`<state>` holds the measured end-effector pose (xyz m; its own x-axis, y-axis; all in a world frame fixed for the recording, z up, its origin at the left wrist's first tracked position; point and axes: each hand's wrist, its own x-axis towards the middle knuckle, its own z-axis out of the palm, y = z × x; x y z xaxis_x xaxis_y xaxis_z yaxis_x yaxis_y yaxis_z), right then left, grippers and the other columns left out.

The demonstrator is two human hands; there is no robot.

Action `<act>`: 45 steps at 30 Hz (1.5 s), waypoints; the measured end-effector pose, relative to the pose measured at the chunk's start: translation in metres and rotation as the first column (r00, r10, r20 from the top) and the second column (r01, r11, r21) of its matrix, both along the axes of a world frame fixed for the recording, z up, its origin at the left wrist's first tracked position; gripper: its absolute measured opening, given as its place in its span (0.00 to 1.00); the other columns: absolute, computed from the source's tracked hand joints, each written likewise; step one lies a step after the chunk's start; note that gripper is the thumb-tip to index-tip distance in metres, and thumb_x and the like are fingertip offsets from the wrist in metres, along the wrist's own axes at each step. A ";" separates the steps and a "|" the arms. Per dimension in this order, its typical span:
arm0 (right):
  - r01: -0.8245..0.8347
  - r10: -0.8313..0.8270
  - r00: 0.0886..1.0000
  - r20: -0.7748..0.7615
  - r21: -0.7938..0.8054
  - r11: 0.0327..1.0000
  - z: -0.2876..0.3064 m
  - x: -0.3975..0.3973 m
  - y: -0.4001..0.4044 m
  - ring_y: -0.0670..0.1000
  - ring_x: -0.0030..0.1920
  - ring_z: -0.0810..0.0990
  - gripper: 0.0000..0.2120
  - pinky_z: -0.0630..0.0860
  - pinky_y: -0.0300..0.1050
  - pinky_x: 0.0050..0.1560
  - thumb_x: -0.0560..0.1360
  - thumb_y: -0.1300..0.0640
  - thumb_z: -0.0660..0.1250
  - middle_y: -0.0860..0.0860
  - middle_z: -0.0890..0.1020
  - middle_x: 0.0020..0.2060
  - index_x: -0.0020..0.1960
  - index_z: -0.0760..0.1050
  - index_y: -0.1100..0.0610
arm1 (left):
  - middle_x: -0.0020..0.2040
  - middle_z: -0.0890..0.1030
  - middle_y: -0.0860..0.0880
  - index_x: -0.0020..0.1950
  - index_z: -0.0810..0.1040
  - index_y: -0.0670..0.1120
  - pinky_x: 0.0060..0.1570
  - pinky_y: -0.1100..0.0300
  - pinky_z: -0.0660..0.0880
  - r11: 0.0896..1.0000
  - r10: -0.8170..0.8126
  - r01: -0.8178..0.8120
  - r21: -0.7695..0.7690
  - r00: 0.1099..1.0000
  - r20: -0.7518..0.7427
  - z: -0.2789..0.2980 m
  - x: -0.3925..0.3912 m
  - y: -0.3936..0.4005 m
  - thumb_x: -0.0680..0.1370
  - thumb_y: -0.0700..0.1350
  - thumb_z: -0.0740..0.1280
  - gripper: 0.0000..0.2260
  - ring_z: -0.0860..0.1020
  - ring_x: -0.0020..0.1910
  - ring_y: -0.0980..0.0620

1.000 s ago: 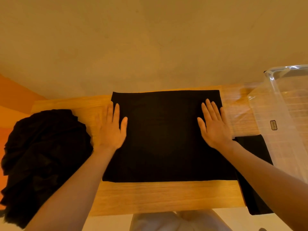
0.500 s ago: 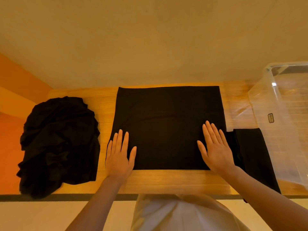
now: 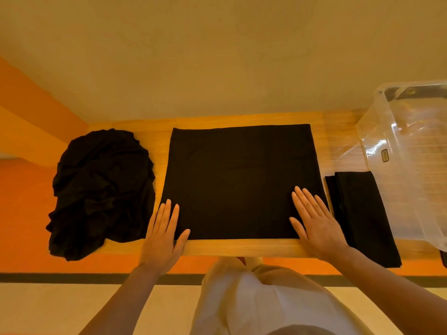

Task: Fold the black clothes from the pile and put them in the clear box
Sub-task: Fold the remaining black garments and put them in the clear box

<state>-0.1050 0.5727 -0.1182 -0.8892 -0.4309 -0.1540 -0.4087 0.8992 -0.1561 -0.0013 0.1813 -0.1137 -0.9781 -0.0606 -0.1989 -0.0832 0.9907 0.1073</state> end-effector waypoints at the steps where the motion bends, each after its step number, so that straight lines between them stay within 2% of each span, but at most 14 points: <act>1: -0.008 0.008 1.000 0.002 -0.004 1.000 0.000 0.002 0.004 0.48 0.78 0.45 0.30 0.44 0.48 0.76 0.82 0.41 0.42 0.51 0.52 0.78 0.78 0.51 0.56 | 0.79 0.48 0.47 0.79 0.51 0.46 0.75 0.52 0.45 0.999 -0.033 0.033 0.007 0.999 0.009 0.001 0.003 -0.003 0.80 0.65 0.45 0.33 0.44 0.78 0.49; 8: -0.157 0.161 0.985 0.070 -0.060 0.986 0.010 0.052 0.032 0.49 0.77 0.50 0.28 0.44 0.45 0.76 0.82 0.40 0.45 0.50 0.55 0.77 0.78 0.52 0.53 | 0.78 0.58 0.47 0.77 0.58 0.44 0.74 0.54 0.50 0.969 -0.245 0.245 -0.018 0.970 0.000 0.010 0.033 -0.017 0.80 0.64 0.49 0.32 0.52 0.77 0.51; 12: -0.095 0.097 0.994 0.056 -0.031 0.995 0.010 0.083 0.041 0.49 0.77 0.50 0.29 0.46 0.45 0.75 0.80 0.41 0.49 0.50 0.57 0.77 0.78 0.51 0.52 | 0.74 0.65 0.44 0.74 0.63 0.43 0.73 0.55 0.52 0.948 -0.317 0.315 -0.046 0.946 -0.069 0.006 0.050 -0.021 0.80 0.59 0.53 0.28 0.57 0.75 0.50; 14: -0.121 0.121 0.992 -0.034 -0.005 0.993 0.007 0.091 0.042 0.52 0.76 0.55 0.28 0.53 0.48 0.74 0.78 0.50 0.57 0.53 0.62 0.75 0.76 0.56 0.54 | 0.71 0.69 0.43 0.72 0.68 0.41 0.72 0.53 0.59 0.928 -0.372 0.362 -0.092 0.921 -0.120 -0.001 0.057 -0.028 0.77 0.47 0.65 0.24 0.60 0.75 0.49; 16: -0.124 0.124 0.987 -0.103 0.006 0.992 0.007 0.094 0.040 0.54 0.72 0.65 0.31 0.68 0.53 0.69 0.71 0.62 0.71 0.54 0.69 0.71 0.72 0.67 0.57 | 0.65 0.76 0.41 0.65 0.76 0.39 0.65 0.49 0.71 0.928 -0.369 0.358 -0.106 0.921 -0.124 0.000 0.059 -0.033 0.64 0.34 0.78 0.30 0.73 0.67 0.45; 19: -0.072 0.071 0.984 -0.165 0.005 0.997 0.015 0.095 0.034 0.58 0.62 0.77 0.33 0.81 0.52 0.51 0.60 0.70 0.78 0.54 0.77 0.64 0.64 0.76 0.59 | 0.55 0.82 0.41 0.53 0.83 0.39 0.57 0.49 0.75 0.918 -0.395 0.377 -0.125 0.894 -0.209 0.009 0.056 -0.039 0.56 0.33 0.82 0.26 0.81 0.55 0.44; 25: -0.104 0.087 0.965 -0.246 -0.059 0.993 0.024 0.098 0.036 0.54 0.48 0.82 0.24 0.80 0.44 0.37 0.57 0.71 0.80 0.54 0.83 0.53 0.52 0.82 0.61 | 0.46 0.84 0.44 0.46 0.85 0.41 0.64 0.54 0.70 0.910 -0.411 0.407 -0.080 0.856 -0.315 0.022 0.059 -0.046 0.59 0.34 0.81 0.17 0.83 0.47 0.49; 28: -0.067 0.029 0.969 -0.244 -0.150 0.986 0.029 0.100 0.036 0.54 0.45 0.83 0.13 0.80 0.43 0.37 0.66 0.68 0.75 0.55 0.84 0.48 0.50 0.82 0.61 | 0.44 0.83 0.47 0.47 0.84 0.43 0.61 0.56 0.71 0.921 -0.373 0.390 -0.023 0.859 -0.351 0.026 0.060 -0.048 0.66 0.36 0.78 0.11 0.82 0.46 0.49; 30: -0.069 0.014 0.962 -0.271 -0.193 0.979 0.033 0.102 0.034 0.54 0.45 0.83 0.07 0.79 0.42 0.38 0.75 0.63 0.66 0.55 0.83 0.46 0.51 0.81 0.61 | 0.45 0.83 0.47 0.48 0.83 0.44 0.58 0.59 0.68 0.935 -0.321 0.354 0.028 0.875 -0.363 0.029 0.062 -0.049 0.74 0.42 0.67 0.06 0.81 0.46 0.49; 33: -0.017 -0.037 0.970 -0.241 -0.219 0.976 0.030 0.105 0.034 0.55 0.46 0.83 0.10 0.77 0.40 0.41 0.73 0.68 0.69 0.56 0.82 0.47 0.53 0.80 0.63 | 0.45 0.82 0.48 0.49 0.82 0.44 0.55 0.61 0.68 0.956 -0.222 0.273 0.107 0.912 -0.346 0.033 0.066 -0.047 0.75 0.46 0.57 0.14 0.80 0.47 0.50; 35: 0.069 -0.111 0.978 -0.174 -0.228 0.971 0.028 0.107 0.037 0.55 0.48 0.82 0.15 0.78 0.42 0.42 0.70 0.71 0.71 0.56 0.81 0.48 0.55 0.80 0.63 | 0.45 0.82 0.48 0.48 0.82 0.43 0.53 0.62 0.68 0.962 -0.165 0.228 0.148 0.923 -0.348 0.037 0.068 -0.045 0.75 0.45 0.56 0.15 0.79 0.47 0.51; 41: 0.137 -0.168 0.981 -0.093 -0.275 0.952 0.034 0.102 0.044 0.53 0.51 0.79 0.13 0.74 0.42 0.49 0.70 0.69 0.71 0.54 0.79 0.50 0.54 0.81 0.61 | 0.46 0.83 0.51 0.50 0.83 0.46 0.57 0.58 0.66 0.960 -0.045 0.143 0.241 0.928 -0.369 0.047 0.066 -0.046 0.77 0.48 0.58 0.15 0.79 0.47 0.54; 43: 0.206 -0.223 0.975 -0.004 -0.372 0.905 0.044 0.100 0.043 0.49 0.52 0.78 0.13 0.73 0.37 0.50 0.73 0.69 0.69 0.50 0.78 0.52 0.55 0.80 0.57 | 0.47 0.82 0.52 0.51 0.82 0.46 0.58 0.59 0.64 0.946 0.013 0.115 0.303 0.920 -0.391 0.051 0.063 -0.046 0.77 0.49 0.59 0.14 0.77 0.49 0.59; 45: 0.307 -0.289 0.950 0.114 -0.489 0.816 0.056 0.098 0.041 0.49 0.45 0.81 0.16 0.76 0.30 0.42 0.75 0.67 0.67 0.46 0.79 0.50 0.55 0.77 0.49 | 0.47 0.81 0.53 0.53 0.82 0.45 0.57 0.59 0.64 0.923 0.116 0.046 0.382 0.914 -0.389 0.057 0.059 -0.043 0.78 0.47 0.62 0.11 0.71 0.51 0.64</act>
<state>-0.0074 0.6134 -0.0625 -0.9848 -0.1717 -0.0243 -0.1196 0.7743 -0.6214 0.0578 0.1383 -0.0568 -0.9769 -0.0960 0.1909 0.0129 0.8652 0.5012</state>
